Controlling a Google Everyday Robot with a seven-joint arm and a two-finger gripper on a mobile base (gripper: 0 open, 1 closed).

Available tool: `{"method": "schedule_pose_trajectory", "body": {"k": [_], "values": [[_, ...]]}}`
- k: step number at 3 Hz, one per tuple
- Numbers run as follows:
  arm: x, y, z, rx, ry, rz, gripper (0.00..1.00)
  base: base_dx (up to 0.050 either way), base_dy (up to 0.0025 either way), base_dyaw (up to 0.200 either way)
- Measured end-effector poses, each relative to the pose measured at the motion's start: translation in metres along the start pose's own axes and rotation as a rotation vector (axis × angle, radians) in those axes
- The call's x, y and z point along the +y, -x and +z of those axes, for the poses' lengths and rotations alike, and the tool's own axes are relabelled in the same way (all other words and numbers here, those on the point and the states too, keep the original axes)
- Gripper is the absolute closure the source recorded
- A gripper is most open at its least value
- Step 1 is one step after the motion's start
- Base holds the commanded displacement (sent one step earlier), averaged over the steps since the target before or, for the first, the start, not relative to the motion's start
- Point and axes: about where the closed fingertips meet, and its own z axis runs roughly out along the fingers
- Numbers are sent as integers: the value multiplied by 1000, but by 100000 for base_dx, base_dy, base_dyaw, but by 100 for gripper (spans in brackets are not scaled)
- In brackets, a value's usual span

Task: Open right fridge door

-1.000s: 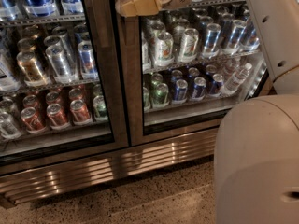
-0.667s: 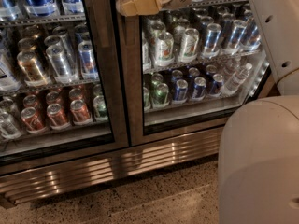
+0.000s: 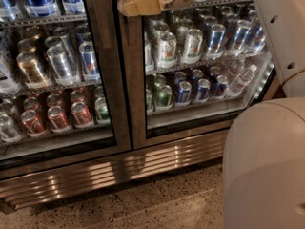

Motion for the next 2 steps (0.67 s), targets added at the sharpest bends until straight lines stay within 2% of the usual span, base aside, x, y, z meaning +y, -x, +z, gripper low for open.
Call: {"method": "schedule_pose_trajectory", "body": {"k": [2], "values": [[-1, 2, -5, 5, -37, -23, 100, 0, 0, 0]]}}
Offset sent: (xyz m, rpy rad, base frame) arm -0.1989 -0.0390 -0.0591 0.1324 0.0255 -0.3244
